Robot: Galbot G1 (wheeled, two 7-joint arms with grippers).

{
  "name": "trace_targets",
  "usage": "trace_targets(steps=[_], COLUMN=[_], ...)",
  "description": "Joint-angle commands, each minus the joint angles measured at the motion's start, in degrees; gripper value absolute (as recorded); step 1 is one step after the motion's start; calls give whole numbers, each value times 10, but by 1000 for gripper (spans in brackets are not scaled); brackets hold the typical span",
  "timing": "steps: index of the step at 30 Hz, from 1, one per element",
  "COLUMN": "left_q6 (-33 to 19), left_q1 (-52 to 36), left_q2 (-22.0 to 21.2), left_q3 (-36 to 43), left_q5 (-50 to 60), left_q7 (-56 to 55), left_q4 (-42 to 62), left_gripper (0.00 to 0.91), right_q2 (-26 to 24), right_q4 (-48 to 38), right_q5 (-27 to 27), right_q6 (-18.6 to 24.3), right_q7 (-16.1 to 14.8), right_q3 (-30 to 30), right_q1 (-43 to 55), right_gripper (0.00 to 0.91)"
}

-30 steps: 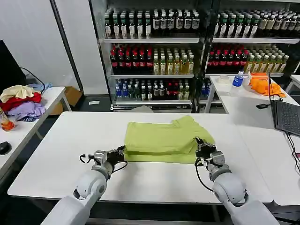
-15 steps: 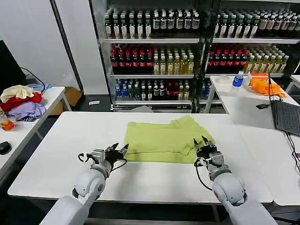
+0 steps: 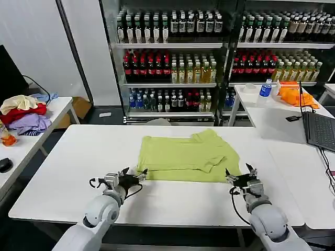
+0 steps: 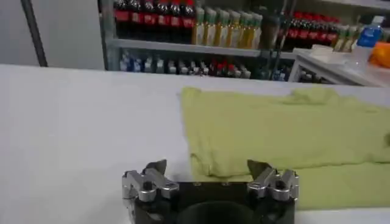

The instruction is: Fold and organize the clothes.

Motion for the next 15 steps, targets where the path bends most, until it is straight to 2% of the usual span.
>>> trace_targets(steps=[1, 3, 4, 5, 6, 7, 8, 9, 10, 11, 13, 15], left_q6=[2, 3, 3, 3, 4, 4, 4, 4, 4, 4, 4, 4], left_q1=[6, 6, 6, 5, 5, 5, 5, 4, 4, 4, 5, 8], left_q2=[-5, -5, -6, -6, -6, -6, -5, -5, -5, -5, -4, -3], left_q3=[3, 4, 5, 5, 5, 5, 6, 6, 7, 7, 9, 10], left_q5=[0, 2, 2, 3, 3, 4, 5, 6, 6, 7, 7, 6], left_q7=[-2, -3, -4, -6, -7, -6, -6, -6, -7, -6, -6, -3], left_q4=[13, 17, 19, 20, 23, 24, 25, 27, 28, 30, 30, 27], left_gripper=[907, 907, 897, 806, 675, 403, 292, 161, 161, 50, 20, 30], right_q2=[2, 5, 7, 8, 9, 10, 11, 12, 12, 13, 13, 13], right_q4=[-3, -8, -12, -13, -14, -14, -14, -15, -15, -15, -16, -16], right_q5=[69, 77, 77, 78, 79, 82, 82, 83, 83, 84, 83, 83], right_q6=[-30, -30, -30, -30, -30, -30, -30, -29, -29, -29, -28, -27], right_q7=[3, 4, 4, 5, 5, 6, 7, 7, 7, 7, 8, 8], right_q3=[32, 30, 28, 26, 25, 22, 20, 18, 17, 16, 14, 13], right_q1=[-23, -21, -21, -20, -20, -18, -18, -17, -16, -15, -14, -14], right_gripper=[907, 907, 856, 725, 564, 262, 171, 40, 0, 0, 0, 0])
